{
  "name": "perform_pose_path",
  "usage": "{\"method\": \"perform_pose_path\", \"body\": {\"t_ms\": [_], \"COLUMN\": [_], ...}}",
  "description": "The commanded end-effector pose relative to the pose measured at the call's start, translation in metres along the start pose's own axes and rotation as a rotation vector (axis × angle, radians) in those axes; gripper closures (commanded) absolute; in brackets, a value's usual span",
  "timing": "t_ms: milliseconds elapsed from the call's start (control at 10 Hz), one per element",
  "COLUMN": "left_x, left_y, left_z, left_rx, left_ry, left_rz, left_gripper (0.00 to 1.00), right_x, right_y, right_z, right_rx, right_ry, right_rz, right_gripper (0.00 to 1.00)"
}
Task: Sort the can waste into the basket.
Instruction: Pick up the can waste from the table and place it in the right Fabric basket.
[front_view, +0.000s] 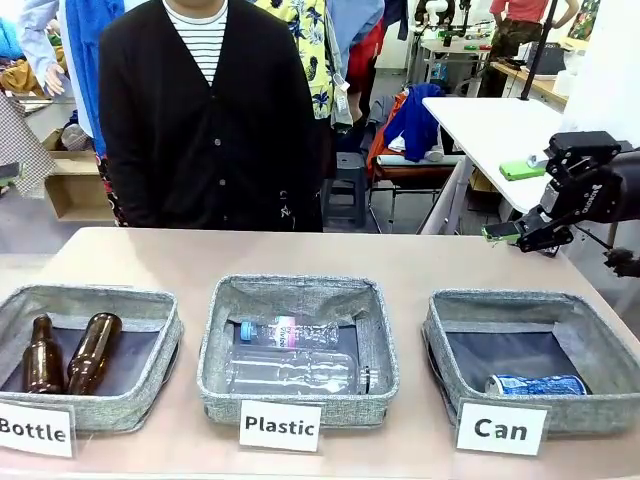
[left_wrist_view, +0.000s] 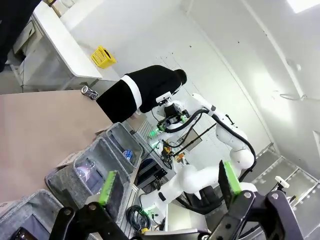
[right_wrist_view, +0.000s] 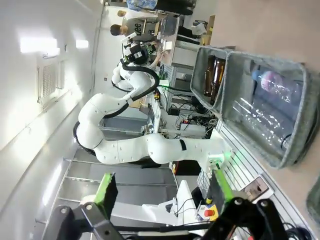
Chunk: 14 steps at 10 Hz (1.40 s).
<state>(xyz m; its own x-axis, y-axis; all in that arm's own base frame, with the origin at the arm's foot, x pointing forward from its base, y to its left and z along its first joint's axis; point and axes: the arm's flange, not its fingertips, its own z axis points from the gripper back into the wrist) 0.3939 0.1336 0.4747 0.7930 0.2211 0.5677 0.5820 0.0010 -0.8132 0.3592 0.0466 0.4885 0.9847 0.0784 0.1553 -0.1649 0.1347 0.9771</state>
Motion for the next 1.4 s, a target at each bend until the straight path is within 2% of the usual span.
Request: {"method": "perform_pose_path", "body": {"t_ms": [0,300,400,500,600,700,900,1100,1200,1300], "left_x": [-0.001,-0.001,-0.001,-0.001,-0.001,-0.001,-0.001,-0.001,-0.001,-0.001], "left_y": [-0.002,-0.002,-0.002,-0.002,-0.002,-0.002,-0.002,-0.002,-0.002,-0.002], "left_z": [0.002,0.002,0.002,0.002,0.002,0.002,0.002,0.002,0.002,0.002], "left_rx": [-0.008,-0.008,-0.008,-0.008,-0.008,-0.008,-0.008,-0.008,-0.008,-0.008], "left_ry": [0.012,0.012,0.012,0.012,0.012,0.012,0.012,0.012,0.012,0.012], "left_rz": [0.009,0.009,0.009,0.009,0.009,0.009,0.009,0.009,0.009,0.009], "left_gripper": [0.00,0.00,0.00,0.00,0.00,0.00,0.00,0.00,0.00,0.00], "right_x": [0.001,0.000,0.013,0.048,0.081,0.099,0.115,0.120,0.116,0.108], "right_y": [0.004,0.000,0.018,0.025,0.024,0.024,0.035,0.046,0.042,0.039], "right_z": [-0.002,0.000,0.002,0.001,0.008,0.019,0.046,0.071,0.088,0.107], "right_rx": [0.021,0.000,-0.209,-0.522,-0.772,-1.063,-1.399,-1.544,-1.590,-1.581], "right_ry": [-0.006,0.000,0.048,0.001,-0.010,-0.053,-0.066,-0.093,-0.121,-0.174], "right_rz": [-0.025,-0.001,0.235,0.533,0.646,0.700,0.719,0.697,0.621,0.576], "right_gripper": [0.00,0.00,0.00,0.00,0.00,0.00,0.00,0.00,0.00,0.00]}}
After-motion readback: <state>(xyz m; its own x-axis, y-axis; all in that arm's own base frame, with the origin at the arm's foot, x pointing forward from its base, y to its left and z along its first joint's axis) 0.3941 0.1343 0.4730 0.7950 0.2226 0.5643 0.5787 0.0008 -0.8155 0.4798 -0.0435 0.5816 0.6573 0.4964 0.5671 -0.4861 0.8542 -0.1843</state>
